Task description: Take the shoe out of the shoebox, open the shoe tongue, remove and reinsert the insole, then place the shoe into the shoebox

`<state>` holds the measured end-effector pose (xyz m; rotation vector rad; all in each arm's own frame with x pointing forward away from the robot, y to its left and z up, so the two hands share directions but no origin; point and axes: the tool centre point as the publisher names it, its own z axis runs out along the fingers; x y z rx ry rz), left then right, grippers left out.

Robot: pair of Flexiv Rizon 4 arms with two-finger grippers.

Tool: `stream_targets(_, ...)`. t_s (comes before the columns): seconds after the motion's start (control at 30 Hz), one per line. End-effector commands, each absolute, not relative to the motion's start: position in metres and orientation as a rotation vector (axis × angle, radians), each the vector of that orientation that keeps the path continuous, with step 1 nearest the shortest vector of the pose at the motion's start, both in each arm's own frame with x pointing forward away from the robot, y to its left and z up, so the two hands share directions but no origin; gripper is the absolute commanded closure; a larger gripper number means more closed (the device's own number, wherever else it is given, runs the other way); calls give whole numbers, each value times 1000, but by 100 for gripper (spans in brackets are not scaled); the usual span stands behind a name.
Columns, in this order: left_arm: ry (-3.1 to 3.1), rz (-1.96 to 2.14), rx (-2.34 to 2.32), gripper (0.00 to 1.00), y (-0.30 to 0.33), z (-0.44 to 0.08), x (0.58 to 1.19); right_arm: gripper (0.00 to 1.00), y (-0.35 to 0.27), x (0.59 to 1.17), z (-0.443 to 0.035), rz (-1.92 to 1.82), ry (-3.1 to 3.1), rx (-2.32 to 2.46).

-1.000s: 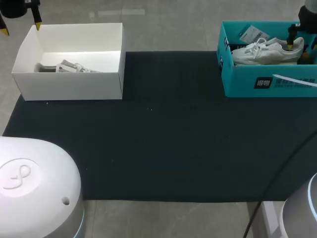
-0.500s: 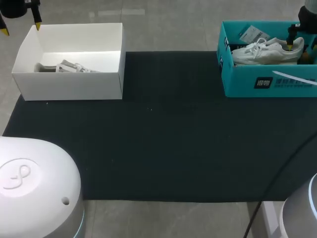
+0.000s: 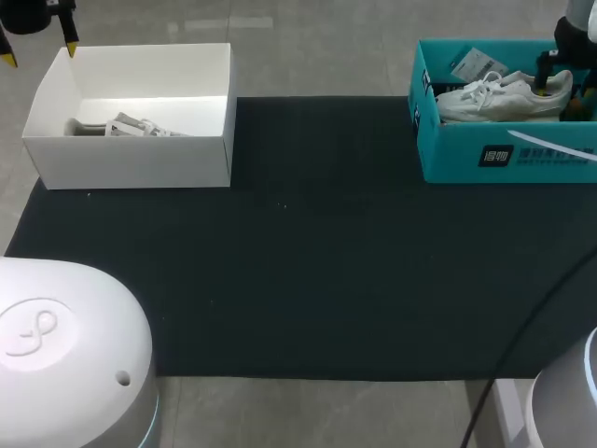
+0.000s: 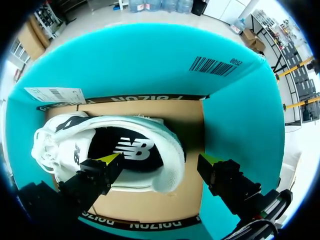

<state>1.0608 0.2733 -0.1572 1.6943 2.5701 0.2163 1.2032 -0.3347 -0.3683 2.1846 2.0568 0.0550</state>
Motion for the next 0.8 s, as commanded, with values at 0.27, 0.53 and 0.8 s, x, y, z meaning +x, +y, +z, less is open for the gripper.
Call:
stream_targets(0.27, 2572, 220, 1696, 0, 273, -157, 1061, 0, -341, 1227, -401, -1, 2124, 2170)
stream_targets(0.53, 2572, 220, 1696, 0, 273, -157, 1061, 31, -347, 1232, -409, -36, 2130, 2204)
stream_targets(0.8, 2572, 220, 1696, 0, 273, -157, 1061, 42, -350, 1237, -402, -64, 2126, 2193)
